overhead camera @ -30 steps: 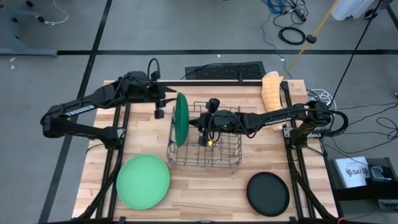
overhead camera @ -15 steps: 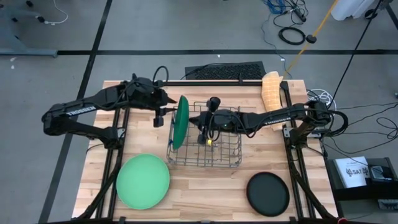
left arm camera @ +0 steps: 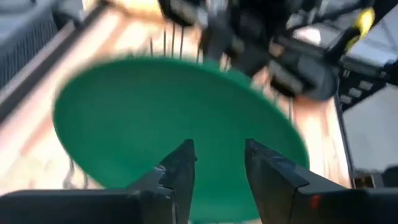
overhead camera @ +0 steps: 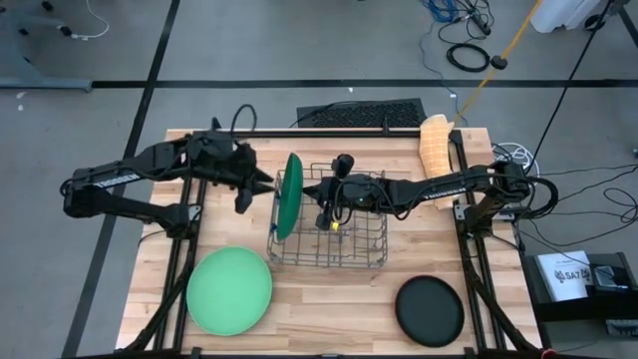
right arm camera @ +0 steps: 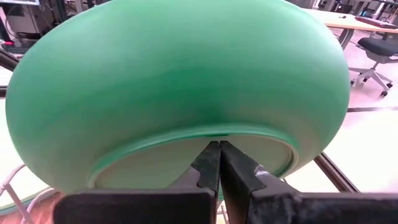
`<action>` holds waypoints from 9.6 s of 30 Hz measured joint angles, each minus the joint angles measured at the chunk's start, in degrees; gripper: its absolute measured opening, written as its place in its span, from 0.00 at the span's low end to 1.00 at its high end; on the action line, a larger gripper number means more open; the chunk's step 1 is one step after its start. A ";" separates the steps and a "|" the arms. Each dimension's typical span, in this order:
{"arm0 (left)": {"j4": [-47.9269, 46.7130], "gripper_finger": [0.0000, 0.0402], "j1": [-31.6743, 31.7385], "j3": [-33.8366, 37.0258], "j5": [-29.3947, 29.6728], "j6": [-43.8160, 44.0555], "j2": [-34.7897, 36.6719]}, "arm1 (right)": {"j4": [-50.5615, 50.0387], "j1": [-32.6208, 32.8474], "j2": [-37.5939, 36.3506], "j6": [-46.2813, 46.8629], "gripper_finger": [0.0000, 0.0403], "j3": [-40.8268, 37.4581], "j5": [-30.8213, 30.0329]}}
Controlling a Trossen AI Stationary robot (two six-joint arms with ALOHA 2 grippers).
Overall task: Sort dishes
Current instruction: Put the green plate into the dish rack, then put the light green plate into the dish rack
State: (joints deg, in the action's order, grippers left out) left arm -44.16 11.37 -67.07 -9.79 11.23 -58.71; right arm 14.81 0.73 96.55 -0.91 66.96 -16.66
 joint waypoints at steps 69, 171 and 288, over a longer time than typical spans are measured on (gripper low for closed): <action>27.92 0.01 -22.97 25.69 33.74 27.07 5.90 | -1.46 0.94 0.04 -1.73 0.02 -0.04 0.01; 41.23 0.04 -18.28 38.21 32.52 37.61 4.53 | -3.01 0.87 0.00 -2.34 0.02 0.00 0.27; 34.25 0.49 -24.46 38.02 17.29 22.73 29.92 | -3.48 0.92 0.00 -4.88 0.02 0.00 1.47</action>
State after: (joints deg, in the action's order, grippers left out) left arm -9.92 -13.09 -29.04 7.50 33.95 -28.78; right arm 11.33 1.65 96.55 -5.79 66.96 -15.19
